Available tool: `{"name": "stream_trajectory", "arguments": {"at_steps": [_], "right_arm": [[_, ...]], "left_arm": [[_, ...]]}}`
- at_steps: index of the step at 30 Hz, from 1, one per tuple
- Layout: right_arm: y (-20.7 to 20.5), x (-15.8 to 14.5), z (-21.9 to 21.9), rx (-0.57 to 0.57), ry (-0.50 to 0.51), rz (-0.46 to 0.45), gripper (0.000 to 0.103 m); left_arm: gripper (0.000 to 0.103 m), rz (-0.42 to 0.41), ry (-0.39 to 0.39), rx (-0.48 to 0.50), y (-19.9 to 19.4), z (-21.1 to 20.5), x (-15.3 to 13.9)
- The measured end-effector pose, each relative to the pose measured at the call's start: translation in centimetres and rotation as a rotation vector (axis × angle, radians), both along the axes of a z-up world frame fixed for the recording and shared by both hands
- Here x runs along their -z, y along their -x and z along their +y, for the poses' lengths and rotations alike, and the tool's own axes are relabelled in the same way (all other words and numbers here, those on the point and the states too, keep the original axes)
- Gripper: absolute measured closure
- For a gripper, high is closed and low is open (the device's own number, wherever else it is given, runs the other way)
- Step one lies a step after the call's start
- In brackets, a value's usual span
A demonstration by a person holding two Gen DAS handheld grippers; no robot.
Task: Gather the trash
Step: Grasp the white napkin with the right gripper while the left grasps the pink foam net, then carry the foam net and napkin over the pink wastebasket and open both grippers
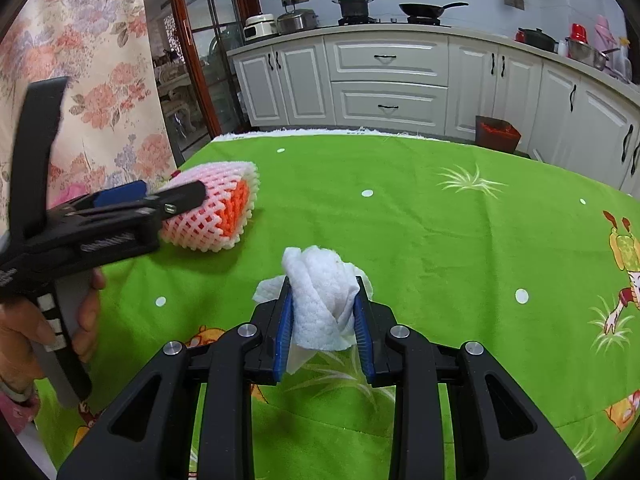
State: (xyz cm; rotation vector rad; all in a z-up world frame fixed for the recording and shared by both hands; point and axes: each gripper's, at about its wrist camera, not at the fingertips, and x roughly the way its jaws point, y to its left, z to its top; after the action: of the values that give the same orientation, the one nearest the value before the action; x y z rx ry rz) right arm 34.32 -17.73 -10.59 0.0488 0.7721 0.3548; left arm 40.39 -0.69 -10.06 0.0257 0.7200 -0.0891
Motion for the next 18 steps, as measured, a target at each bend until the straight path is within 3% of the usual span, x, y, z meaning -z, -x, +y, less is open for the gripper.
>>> {"name": "stream_trajectory", "arguments": {"at_steps": [5,8,15,18], "right_arm": [[0.2,-0.6,-1.2,0.019,-0.03,-0.007,0.075],[0.5,-0.9,-1.9,0.032,-0.038,-0.014,0.075],[1.2,-1.0,-3.2,0.063,-0.077,-0.006,0.075],[1.9,-1.0,-3.3,0.065,-0.079,-0.007,0.075]], "left_arm": [[0.007,0.046,-0.006,0.022,-1.5,-1.4,1.2],[0.014,0.065,0.003,0.058,-1.2,-2.3,1.9],[0.054,0.041,-0.008,0.065,0.7,-2.7,1.9],[0.062,0.033,0.003,0.058,1.8,-2.4,1.6]]}}
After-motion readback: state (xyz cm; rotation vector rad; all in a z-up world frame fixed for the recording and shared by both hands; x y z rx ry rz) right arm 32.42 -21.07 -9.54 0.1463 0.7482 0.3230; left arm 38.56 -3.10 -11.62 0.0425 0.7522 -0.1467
